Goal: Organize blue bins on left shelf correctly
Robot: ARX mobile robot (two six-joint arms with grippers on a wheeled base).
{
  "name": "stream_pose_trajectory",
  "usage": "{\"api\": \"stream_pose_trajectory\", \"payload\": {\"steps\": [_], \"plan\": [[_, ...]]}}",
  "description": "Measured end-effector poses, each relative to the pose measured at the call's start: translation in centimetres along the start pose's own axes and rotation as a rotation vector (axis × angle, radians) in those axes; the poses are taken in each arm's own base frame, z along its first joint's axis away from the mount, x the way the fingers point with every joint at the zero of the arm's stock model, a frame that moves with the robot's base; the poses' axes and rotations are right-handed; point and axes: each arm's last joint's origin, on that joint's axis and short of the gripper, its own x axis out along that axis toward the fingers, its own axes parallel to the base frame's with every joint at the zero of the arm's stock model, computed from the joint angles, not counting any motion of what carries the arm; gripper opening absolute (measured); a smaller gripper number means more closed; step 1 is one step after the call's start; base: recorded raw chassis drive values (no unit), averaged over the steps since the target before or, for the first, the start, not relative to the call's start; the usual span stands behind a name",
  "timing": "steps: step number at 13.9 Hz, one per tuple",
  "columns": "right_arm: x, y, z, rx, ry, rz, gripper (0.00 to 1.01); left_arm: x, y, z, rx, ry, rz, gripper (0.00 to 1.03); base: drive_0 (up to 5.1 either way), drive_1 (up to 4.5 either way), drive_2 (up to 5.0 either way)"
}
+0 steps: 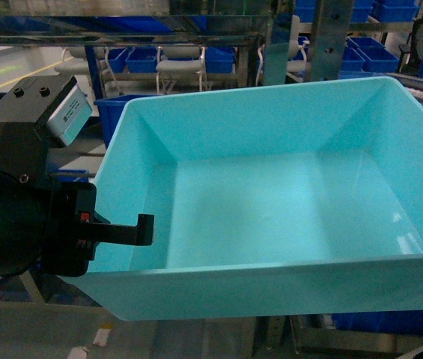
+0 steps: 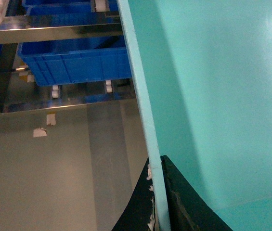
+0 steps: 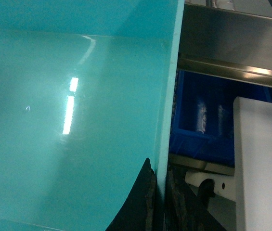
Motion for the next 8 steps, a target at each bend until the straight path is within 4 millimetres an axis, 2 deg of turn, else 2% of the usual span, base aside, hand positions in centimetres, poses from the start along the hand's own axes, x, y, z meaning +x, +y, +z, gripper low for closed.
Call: {"api": "stream_pose_trajectory", "payload": {"steps": [8], "plan": [[0.0, 0.0, 0.0, 0.0, 0.0, 0.0, 0.02, 0.01, 0.0, -0.02, 0.0, 0.001, 0.0, 0.02, -4.5, 4.08, 0.7]]}}
